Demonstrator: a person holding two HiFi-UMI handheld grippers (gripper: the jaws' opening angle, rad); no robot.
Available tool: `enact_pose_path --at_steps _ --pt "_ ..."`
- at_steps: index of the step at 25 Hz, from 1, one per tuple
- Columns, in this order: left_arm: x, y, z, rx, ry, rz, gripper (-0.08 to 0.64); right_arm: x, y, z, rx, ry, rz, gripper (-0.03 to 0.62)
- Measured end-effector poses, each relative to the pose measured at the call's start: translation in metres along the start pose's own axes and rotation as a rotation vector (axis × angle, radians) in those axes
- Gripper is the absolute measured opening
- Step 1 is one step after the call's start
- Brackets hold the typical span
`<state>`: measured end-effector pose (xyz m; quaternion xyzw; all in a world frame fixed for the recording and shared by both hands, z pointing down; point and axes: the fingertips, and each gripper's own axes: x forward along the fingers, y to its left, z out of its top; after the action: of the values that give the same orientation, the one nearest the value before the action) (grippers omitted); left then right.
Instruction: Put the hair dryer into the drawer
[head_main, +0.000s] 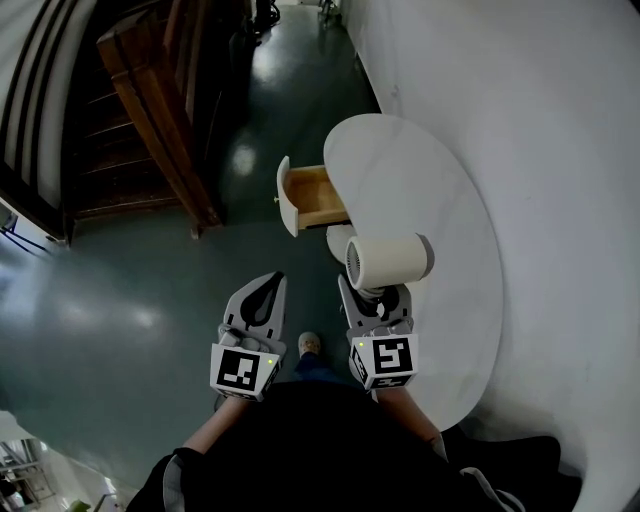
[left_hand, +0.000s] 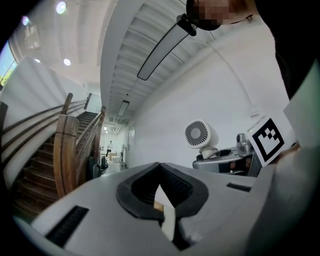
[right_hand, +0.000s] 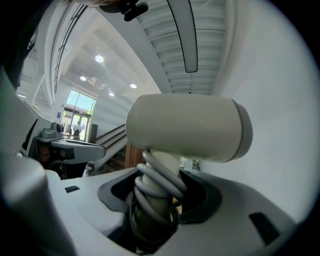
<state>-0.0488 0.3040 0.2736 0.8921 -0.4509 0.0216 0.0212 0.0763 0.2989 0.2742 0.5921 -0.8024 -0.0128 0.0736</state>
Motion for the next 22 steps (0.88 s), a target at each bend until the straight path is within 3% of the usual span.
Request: enact_pose_path --at_steps 5,8,15,19,22 --pt "0.041 0.009 0.009 0.0 -0.027 0.016 0.006 0.037 -0.025 -0.005 -0.001 0.026 0.041 0.244" --pt "0.06 0.019 0.004 -0.01 0.016 0.037 0.006 0.058 -0.035 -0.011 0.001 0.03 0.059 0.244" --pt "0.107 0.032 0.002 0.002 0.017 0.04 0.006 0.095 -0.057 -0.024 0.001 0.029 0.074 0.244" --pt "0.131 0.034 0.0 0.018 0.037 0.039 0.006 0.111 -0.071 -0.034 0.008 0.094 0.087 0.244" --pt "0.147 0.036 -0.001 0.019 0.044 0.036 0.006 0.127 -0.08 -0.027 0.051 0.047 0.093 0.244"
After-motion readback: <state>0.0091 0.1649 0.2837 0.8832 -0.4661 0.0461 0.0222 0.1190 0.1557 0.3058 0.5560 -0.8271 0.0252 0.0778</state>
